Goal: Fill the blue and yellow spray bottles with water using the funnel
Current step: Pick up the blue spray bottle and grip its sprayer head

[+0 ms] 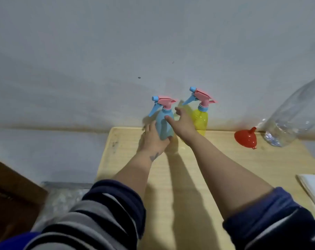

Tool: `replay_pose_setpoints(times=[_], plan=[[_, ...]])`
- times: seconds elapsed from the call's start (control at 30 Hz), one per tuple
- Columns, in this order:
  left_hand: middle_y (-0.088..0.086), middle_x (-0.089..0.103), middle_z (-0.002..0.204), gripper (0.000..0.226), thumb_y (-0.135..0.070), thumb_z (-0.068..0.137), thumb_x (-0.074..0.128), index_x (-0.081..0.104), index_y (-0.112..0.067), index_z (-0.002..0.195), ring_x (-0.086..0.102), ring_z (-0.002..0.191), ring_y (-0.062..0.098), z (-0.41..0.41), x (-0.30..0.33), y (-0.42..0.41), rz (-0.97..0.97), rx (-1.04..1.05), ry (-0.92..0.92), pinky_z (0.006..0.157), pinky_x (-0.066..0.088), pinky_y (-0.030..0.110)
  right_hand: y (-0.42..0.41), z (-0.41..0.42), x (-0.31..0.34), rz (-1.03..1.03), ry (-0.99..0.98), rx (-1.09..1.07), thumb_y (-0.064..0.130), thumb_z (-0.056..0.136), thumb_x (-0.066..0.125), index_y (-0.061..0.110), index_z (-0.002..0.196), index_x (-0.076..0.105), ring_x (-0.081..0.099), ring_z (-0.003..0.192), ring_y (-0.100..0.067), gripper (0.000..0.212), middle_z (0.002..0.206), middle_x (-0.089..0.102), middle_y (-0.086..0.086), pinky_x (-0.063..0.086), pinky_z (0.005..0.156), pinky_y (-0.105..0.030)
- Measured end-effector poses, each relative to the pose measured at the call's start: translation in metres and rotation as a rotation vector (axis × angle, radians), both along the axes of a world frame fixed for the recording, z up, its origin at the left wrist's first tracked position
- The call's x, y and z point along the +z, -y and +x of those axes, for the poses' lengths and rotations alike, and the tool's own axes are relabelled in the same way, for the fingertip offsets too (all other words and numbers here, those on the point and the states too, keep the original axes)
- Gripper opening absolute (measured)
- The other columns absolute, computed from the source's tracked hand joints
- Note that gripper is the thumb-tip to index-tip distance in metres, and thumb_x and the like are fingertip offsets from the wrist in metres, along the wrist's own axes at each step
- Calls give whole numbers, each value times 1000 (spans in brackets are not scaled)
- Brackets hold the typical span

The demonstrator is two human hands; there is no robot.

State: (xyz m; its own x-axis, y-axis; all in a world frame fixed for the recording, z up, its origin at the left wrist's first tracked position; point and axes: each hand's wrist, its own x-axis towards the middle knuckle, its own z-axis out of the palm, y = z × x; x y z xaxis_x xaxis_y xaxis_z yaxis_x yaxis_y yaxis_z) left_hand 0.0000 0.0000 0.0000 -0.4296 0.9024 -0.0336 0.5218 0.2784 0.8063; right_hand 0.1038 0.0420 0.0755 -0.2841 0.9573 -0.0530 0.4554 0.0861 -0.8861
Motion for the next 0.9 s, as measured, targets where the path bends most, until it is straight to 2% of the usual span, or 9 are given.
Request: replay_pose_setpoints(times=[0.1,0.17,0.33,0.43,0.53,0.63,0.7,0.83,0.9], plan=[[-7,41,135,89,-53,64,74,30,-31,138,48,123,22,-2,-3,-13,53,26,39,99,46,47,-11,-10,-6,57,-168,-80,27,86,70,10,129,53,51,124,-14,49,132,57,-4,40,100,-24],[-6,41,135,90,-52,62,75,29,-33,138,46,125,21,-4,-6,-19,61,18,62,99,46,47,-14,-16,-10,90,-211,-117,27,82,74,8,117,60,58,114,-13,42,120,64,-3,45,96,-25],[-1,45,136,99,-48,63,78,21,-31,142,48,122,25,3,-5,-15,32,20,-35,95,48,48,-14,-25,-8,129,-240,-214,28,78,78,13,94,63,62,96,-13,27,93,64,5,50,87,-27],[1,51,131,96,-39,63,77,17,-34,138,54,115,29,14,3,1,2,119,-68,87,50,49,-3,-25,-1,133,-253,-212,29,80,76,15,98,64,59,92,-10,26,92,62,7,47,84,-23],[-2,53,126,92,-37,62,74,22,-35,137,58,110,27,25,16,22,4,134,-36,84,52,46,9,-19,6,132,-259,-176,30,78,77,13,104,61,56,86,-8,34,91,60,6,44,78,-19],[-8,59,115,79,-44,60,72,33,-39,129,61,102,23,41,32,47,11,106,-9,82,53,42,23,-6,12,130,-268,-216,32,71,82,18,87,53,54,73,-10,35,82,61,3,43,70,-24],[-14,59,105,73,-47,61,76,39,-41,124,61,97,17,53,41,67,33,66,47,82,53,39,36,7,19,119,-241,-178,31,74,79,16,80,56,52,65,-10,28,72,60,4,43,66,-26],[-21,63,99,65,-55,56,76,48,-47,114,64,94,9,76,51,104,56,-33,197,80,56,38,62,46,35,27,-164,48,32,84,68,18,73,70,62,77,-17,18,87,74,-6,52,78,-37],[-21,64,101,63,-56,56,74,48,-48,113,64,95,8,90,58,119,52,-40,236,80,56,36,76,65,43,-7,-169,142,32,86,67,17,79,68,62,82,-17,17,91,72,-5,50,79,-34]])
